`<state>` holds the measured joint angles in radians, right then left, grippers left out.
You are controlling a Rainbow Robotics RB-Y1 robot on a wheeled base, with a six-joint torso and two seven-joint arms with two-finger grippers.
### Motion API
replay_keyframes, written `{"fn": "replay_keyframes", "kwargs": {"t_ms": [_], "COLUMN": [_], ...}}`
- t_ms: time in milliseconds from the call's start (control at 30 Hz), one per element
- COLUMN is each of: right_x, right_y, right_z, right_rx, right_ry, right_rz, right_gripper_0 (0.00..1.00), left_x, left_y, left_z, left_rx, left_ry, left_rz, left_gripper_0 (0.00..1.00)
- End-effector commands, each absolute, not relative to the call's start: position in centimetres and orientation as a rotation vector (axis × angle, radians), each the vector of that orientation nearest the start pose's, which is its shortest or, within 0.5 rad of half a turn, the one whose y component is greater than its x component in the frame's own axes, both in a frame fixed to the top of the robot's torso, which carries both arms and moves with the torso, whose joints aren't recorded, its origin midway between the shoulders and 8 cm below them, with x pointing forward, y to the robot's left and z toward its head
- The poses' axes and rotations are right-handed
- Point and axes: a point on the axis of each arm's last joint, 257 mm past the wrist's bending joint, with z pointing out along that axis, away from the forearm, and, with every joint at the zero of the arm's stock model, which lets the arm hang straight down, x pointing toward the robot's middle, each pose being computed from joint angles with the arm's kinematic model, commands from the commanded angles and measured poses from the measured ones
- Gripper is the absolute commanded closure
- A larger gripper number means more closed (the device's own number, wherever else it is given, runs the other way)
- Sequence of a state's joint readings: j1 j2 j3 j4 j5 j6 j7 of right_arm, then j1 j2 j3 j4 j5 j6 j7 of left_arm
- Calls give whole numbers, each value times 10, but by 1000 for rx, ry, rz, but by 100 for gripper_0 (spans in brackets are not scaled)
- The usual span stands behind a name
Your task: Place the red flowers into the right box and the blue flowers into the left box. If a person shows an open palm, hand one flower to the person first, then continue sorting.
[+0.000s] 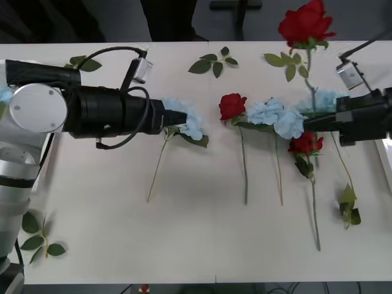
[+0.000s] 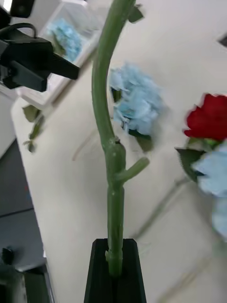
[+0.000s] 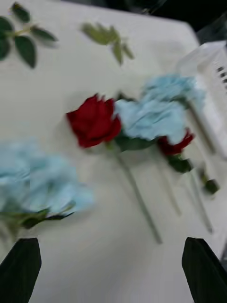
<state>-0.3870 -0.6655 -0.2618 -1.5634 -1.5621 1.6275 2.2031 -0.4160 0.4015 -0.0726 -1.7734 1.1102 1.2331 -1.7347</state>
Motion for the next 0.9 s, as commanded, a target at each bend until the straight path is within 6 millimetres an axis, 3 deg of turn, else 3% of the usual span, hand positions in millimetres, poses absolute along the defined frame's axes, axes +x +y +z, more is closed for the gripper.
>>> {"fn": "replay_keyframes", "kwargs": {"t_ms": [33, 200, 267, 400, 533, 767, 867, 900], "right_x": [443, 456, 460, 470, 468, 454, 451, 450], "right_y": [-284, -353, -381, -457, -522, -599, -617, -621], "right_z": [-112, -105, -105, -113, -113, -129, -148, -157], "right_rx": [-784, -632, -571, -426, -258, -63, 7, 26], "right_ry": [2219, 2358, 2403, 2492, 2536, 2588, 2611, 2619], "right_rz": [730, 469, 353, 1, -295, -624, -619, -604], "right_gripper_0": [100, 100, 100, 100, 100, 100, 100, 100], "left_x": [500, 516, 520, 532, 543, 540, 535, 533], "left_y": [96, 118, 119, 114, 103, 91, 85, 83], "left_z": [-182, -211, -218, -234, -249, -280, -289, -292], "left_rx": [624, 586, 574, 557, 578, 641, 675, 688], "left_ry": [2208, 2280, 2287, 2281, 2262, 2285, 2294, 2297], "left_rz": [-589, -362, -314, -232, -186, -148, -131, -126], "left_gripper_0": [13, 13, 13, 13, 13, 13, 13, 18]}}
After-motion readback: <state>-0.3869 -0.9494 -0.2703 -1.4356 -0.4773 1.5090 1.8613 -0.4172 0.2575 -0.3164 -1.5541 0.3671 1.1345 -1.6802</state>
